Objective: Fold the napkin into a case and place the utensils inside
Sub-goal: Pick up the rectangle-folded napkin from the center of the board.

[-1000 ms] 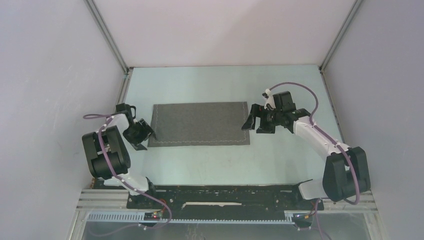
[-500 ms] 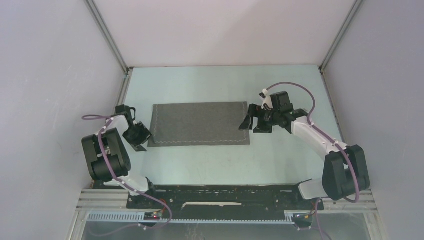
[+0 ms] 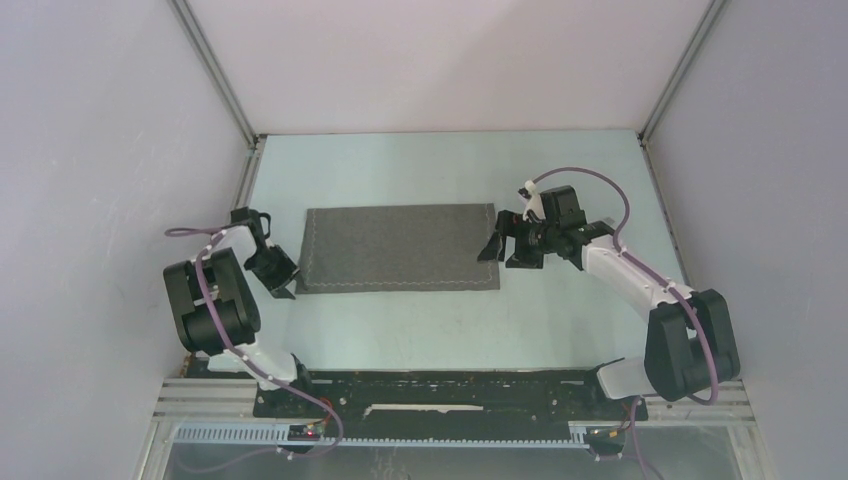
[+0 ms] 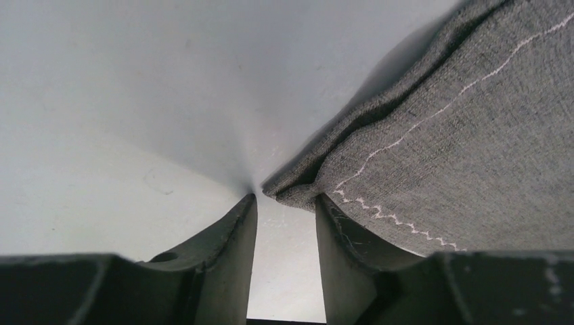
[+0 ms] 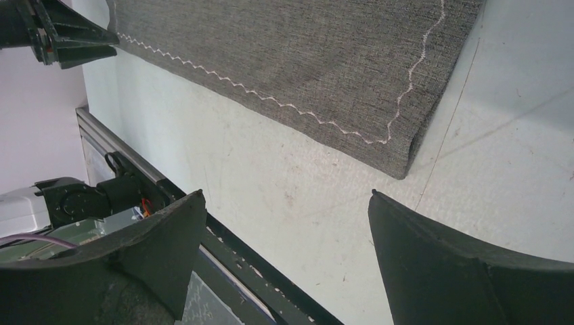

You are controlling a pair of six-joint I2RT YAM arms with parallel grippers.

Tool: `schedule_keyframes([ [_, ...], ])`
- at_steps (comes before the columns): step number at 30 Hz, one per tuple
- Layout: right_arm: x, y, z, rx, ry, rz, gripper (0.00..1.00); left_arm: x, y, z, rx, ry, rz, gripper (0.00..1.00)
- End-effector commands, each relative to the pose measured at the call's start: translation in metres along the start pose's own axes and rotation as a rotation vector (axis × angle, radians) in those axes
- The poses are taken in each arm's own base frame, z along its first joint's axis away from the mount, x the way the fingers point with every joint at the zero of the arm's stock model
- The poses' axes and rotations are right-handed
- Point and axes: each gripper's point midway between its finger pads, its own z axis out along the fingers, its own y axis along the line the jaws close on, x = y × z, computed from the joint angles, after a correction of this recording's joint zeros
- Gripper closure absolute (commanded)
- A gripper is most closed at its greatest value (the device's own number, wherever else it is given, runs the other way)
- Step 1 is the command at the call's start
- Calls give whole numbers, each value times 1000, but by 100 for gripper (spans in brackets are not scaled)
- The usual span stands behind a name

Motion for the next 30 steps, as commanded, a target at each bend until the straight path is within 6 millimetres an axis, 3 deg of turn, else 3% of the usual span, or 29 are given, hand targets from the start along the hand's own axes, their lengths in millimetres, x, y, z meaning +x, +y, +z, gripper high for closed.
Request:
schedule_keyframes([
  [1, -4, 8, -5, -20, -39, -16, 3, -16, -1, 6, -17, -17, 12, 60],
  [5, -1, 7, -5, -19, -37, -15, 3, -24, 0, 8, -37, -29, 14, 67],
  [8, 0, 4, -3, 1, -36, -23, 3, -22, -3, 10, -30, -11, 16, 80],
  [10, 2, 1, -2, 15, -32, -27, 3, -15, -4, 11, -31, -2, 29, 83],
  [13, -3, -13, 0, 104, -61, -9, 4, -3, -10, 13, 7, 30, 13, 86],
  [15, -9, -29, 1, 207, -77, 24, 11, 5, -11, 14, 24, 51, -1, 98],
  [23, -36, -73, 27, 564, -56, 56, 33, 18, -7, 11, 27, 69, -10, 100],
  [30, -52, -69, 48, 694, 23, 5, 35, 35, -10, 9, 67, 105, -42, 100],
])
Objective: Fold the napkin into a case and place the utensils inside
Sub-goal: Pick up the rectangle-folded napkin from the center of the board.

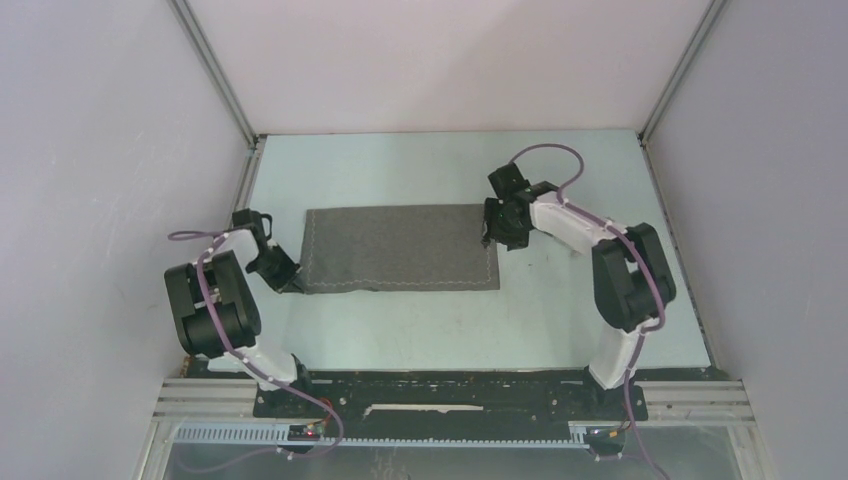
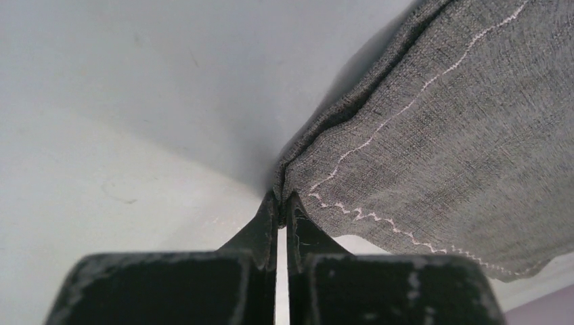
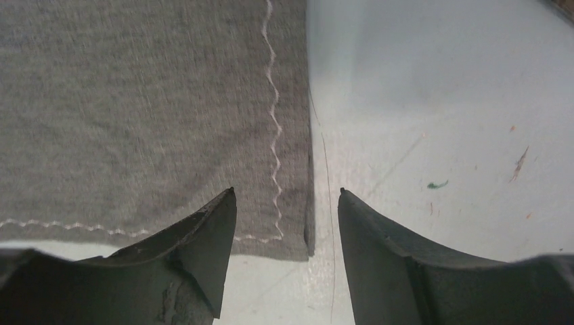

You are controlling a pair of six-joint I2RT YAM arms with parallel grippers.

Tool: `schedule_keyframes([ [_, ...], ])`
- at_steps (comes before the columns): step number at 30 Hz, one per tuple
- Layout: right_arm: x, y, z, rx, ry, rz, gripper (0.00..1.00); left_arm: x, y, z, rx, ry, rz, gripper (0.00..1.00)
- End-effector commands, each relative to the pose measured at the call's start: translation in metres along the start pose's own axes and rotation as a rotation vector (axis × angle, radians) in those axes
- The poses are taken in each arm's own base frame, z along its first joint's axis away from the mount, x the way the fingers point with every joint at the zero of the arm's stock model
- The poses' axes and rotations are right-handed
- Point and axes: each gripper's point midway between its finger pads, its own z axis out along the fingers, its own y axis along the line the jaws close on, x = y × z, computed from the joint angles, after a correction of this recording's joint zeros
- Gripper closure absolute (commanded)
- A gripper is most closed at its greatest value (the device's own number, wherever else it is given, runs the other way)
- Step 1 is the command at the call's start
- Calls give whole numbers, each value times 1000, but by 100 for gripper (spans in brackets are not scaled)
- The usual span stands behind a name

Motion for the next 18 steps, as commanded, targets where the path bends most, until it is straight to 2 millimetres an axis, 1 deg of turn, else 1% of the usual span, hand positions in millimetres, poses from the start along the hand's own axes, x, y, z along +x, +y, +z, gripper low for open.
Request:
schedule_keyframes([
  [1, -13, 1, -1, 119, 7, -33, 35, 37, 4, 3, 10, 111, -46, 100],
  [3, -12, 6, 1, 120, 31, -44, 35, 45, 4, 2, 18, 123, -78, 100],
  [6, -12, 10, 6, 107, 51, -74, 35, 64, 4, 1, 37, 152, -140, 100],
  [10, -8, 14, 11, 56, 95, -114, 34, 81, 19, -4, -22, 130, -228, 100],
  [14, -9, 13, 13, 20, 107, -129, 34, 82, 36, -10, -110, 60, -287, 100],
  [16, -7, 16, 14, -19, 123, -139, 34, 83, 36, -11, -104, 54, -309, 100],
  [18, -11, 15, 15, -25, 119, -155, 35, 86, 35, -10, -93, 65, -319, 100],
])
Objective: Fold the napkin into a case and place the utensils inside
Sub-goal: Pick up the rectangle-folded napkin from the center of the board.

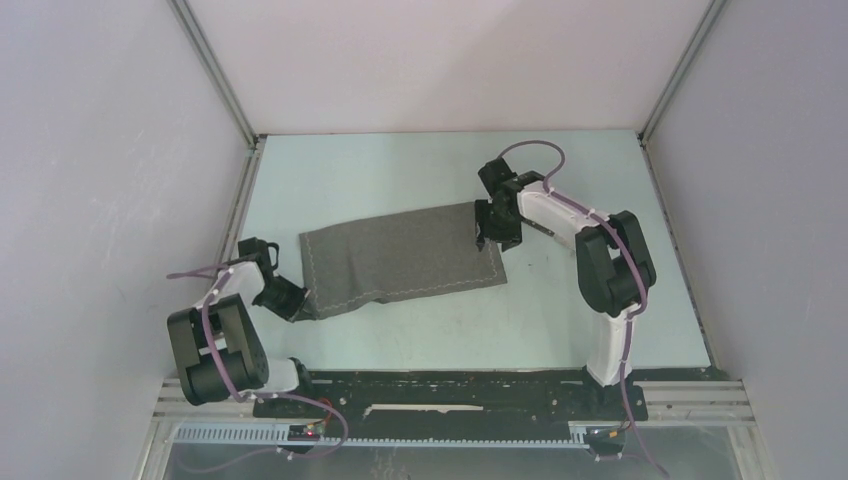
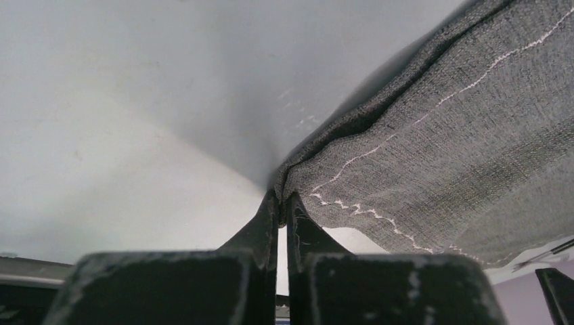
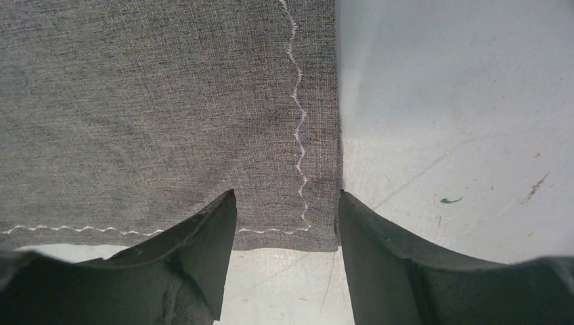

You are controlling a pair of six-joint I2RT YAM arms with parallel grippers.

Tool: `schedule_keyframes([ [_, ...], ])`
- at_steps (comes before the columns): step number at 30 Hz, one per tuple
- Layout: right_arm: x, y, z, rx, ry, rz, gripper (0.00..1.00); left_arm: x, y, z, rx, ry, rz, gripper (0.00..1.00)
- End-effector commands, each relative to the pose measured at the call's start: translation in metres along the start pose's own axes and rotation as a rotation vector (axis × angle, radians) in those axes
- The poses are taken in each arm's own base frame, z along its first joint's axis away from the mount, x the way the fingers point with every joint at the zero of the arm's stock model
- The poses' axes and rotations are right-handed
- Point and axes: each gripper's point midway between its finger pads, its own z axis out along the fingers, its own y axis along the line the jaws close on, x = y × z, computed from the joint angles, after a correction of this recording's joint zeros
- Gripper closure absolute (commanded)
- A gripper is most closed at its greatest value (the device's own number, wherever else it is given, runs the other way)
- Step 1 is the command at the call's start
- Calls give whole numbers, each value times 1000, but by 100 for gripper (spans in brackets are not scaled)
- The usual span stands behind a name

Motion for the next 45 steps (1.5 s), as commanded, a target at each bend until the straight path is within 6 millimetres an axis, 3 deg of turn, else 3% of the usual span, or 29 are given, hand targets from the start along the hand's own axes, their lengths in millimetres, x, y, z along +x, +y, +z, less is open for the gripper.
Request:
schedule_keyframes([
  [1, -10, 4, 0, -54, -5, -66, 37, 10, 17, 0, -74, 5, -75, 100],
  [5, -17, 2, 6, -46, 0, -110, 43, 10, 14, -7, -61, 3, -83, 99],
  [11, -25, -1, 14, -16, 35, -138, 38, -6, 13, -32, -54, -95, -94, 87],
  [15, -26, -3, 23, -2, 66, -156, 38, -17, 12, -49, -34, -186, -79, 61],
  [17, -27, -5, 26, 4, 81, -162, 38, -23, 6, -60, 0, -237, -49, 54],
  [20, -28, -5, 31, 6, 100, -170, 38, -36, 1, -84, 42, -357, 4, 36],
  [23, -27, -7, 34, 18, 118, -175, 36, -41, -5, -107, 86, -444, 50, 26],
  [31, -15, -4, 51, 36, 178, -169, 37, -43, -25, -155, 217, -574, 117, 25],
  [36, -6, 0, 67, 40, 206, -155, 54, -42, -28, -169, 233, -603, 130, 25],
  [45, -15, -10, 78, 181, 156, -181, 89, -41, -31, -177, 237, -623, 158, 24],
])
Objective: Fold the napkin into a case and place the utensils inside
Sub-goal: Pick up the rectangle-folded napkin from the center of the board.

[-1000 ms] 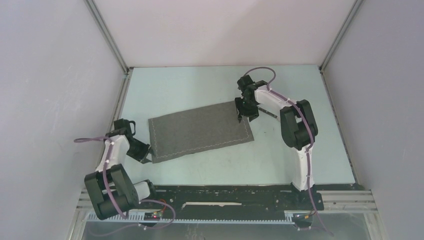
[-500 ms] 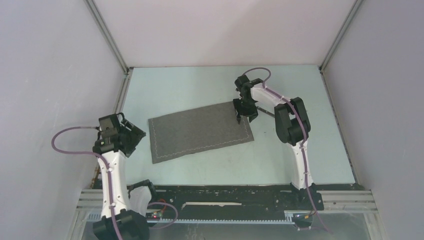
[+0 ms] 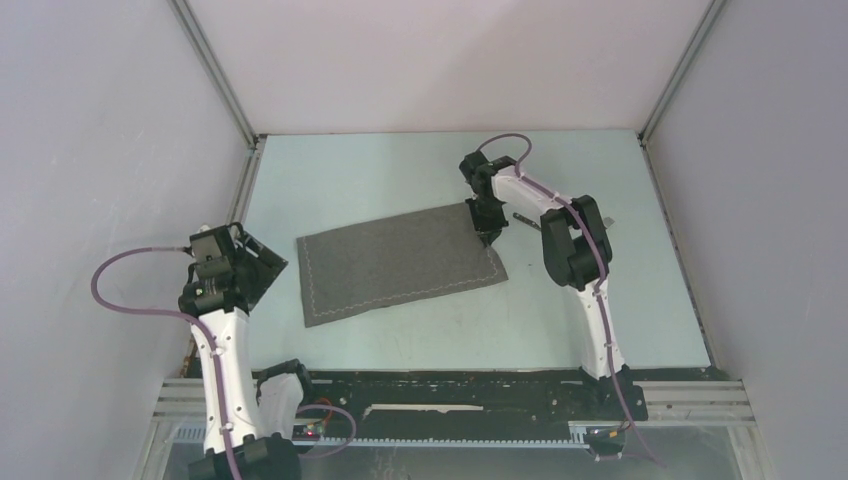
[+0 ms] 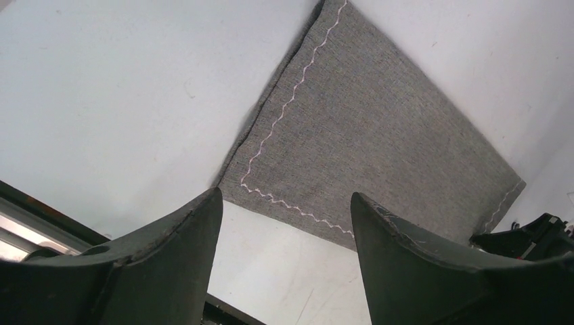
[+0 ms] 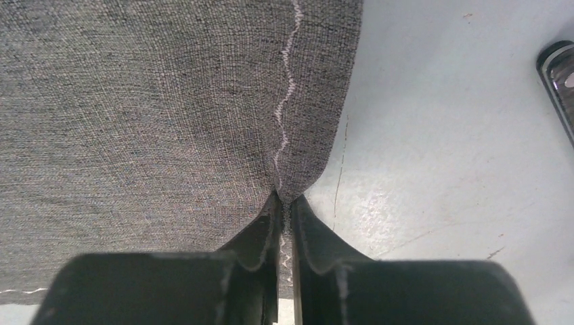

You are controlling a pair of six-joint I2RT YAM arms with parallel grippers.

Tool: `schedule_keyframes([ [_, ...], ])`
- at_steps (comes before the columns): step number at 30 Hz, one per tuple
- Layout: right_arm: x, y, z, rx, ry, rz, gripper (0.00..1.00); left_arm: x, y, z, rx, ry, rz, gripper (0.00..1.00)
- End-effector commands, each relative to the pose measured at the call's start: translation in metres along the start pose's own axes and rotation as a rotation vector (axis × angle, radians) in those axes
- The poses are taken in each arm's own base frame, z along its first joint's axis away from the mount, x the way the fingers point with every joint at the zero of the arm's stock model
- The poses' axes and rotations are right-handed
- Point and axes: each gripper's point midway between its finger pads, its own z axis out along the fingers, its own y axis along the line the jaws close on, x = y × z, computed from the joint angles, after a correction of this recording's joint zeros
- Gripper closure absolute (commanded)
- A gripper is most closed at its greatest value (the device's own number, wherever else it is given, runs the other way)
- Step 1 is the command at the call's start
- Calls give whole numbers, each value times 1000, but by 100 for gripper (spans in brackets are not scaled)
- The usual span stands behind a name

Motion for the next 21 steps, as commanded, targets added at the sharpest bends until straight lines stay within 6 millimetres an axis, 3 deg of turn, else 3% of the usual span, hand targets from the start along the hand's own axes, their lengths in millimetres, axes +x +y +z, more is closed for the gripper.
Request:
schedule_keyframes([
  [1, 2, -8, 32, 101, 12, -18, 95, -10, -7, -9, 23, -34, 42, 25],
  [2, -1, -7, 30, 100, -3, -31, 100, -10, -7, -8, 22, -33, 45, 24],
  [11, -13, -6, -13, -19, -111, -92, 100, -7, -5, -5, 15, -25, 58, 24],
  [21, -22, -61, -27, -11, -139, 2, 100, -1, -15, -4, 80, -1, 69, 26],
])
